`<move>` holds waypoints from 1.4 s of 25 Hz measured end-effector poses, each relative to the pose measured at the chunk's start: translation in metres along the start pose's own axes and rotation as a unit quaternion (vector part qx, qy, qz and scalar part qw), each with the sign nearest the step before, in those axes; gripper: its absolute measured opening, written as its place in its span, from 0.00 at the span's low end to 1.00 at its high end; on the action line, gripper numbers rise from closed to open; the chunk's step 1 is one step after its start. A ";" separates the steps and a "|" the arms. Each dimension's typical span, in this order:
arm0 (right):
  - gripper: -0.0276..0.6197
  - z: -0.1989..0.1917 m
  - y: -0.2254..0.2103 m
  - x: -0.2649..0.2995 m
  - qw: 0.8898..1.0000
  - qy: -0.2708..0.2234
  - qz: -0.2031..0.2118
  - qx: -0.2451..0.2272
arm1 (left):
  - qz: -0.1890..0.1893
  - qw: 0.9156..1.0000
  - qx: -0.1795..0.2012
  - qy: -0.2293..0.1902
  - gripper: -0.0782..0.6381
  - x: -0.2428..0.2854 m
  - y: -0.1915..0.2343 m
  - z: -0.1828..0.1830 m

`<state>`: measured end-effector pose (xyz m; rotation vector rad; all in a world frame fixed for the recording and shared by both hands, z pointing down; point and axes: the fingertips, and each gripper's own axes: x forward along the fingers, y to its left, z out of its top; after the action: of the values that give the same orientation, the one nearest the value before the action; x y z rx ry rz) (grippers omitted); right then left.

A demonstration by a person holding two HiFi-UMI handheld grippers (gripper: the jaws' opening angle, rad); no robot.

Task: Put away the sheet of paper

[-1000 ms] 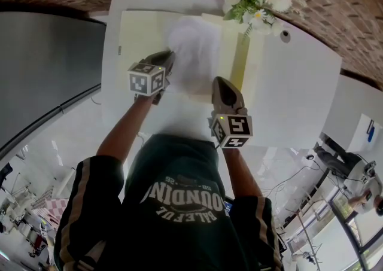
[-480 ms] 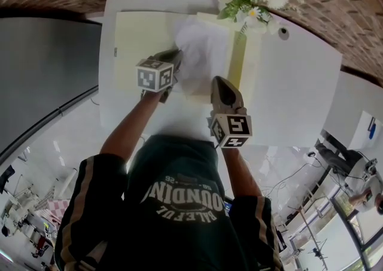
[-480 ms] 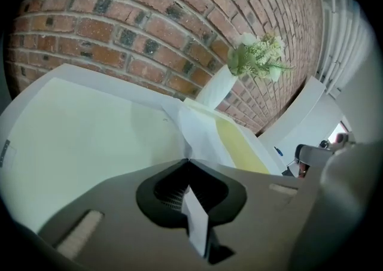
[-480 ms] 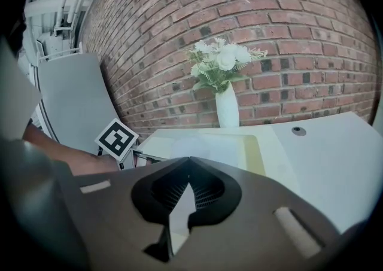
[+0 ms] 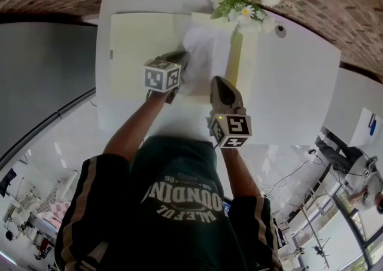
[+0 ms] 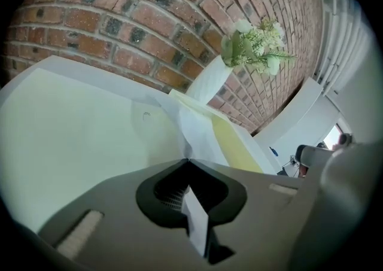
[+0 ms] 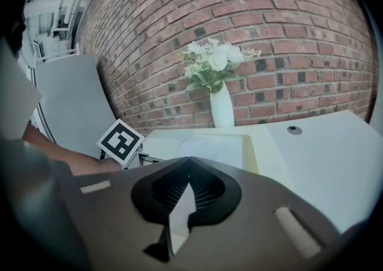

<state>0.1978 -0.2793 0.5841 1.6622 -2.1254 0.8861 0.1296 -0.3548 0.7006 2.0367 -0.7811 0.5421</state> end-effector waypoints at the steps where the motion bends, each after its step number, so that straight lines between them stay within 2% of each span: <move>1: 0.04 0.000 -0.001 0.000 1.000 -0.001 0.000 0.000 | -0.002 1.000 -0.001 0.000 0.13 0.002 -0.002 0.000; 10: 0.04 0.001 -0.005 -0.001 1.000 -0.001 -0.007 0.003 | -0.015 1.000 0.000 0.009 0.14 0.019 -0.019 -0.004; 15: 0.04 0.000 -0.005 0.000 1.000 -0.001 -0.009 0.006 | -0.051 0.998 0.001 0.025 0.26 0.025 -0.031 -0.012; 23: 0.04 -0.002 0.002 -0.002 1.000 -0.004 -0.005 0.005 | -0.036 0.999 0.035 0.015 0.33 0.005 -0.023 -0.011; 31: 0.04 0.006 0.020 -0.006 1.000 -0.017 -0.008 -0.010 | -0.039 0.995 0.090 -0.001 0.33 -0.030 -0.027 -0.010; 34: 0.04 0.008 0.027 -0.008 1.000 -0.019 -0.013 -0.016 | -0.040 0.993 0.114 -0.013 0.31 -0.044 -0.031 -0.009; 35: 0.04 0.009 0.029 -0.009 1.000 -0.022 -0.012 -0.018 | -0.042 0.992 0.122 -0.017 0.27 -0.049 -0.033 -0.008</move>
<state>0.1737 -0.2742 0.5636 1.7013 -2.1318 0.8053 0.1174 -0.3182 0.6549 2.2978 -0.6728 0.5801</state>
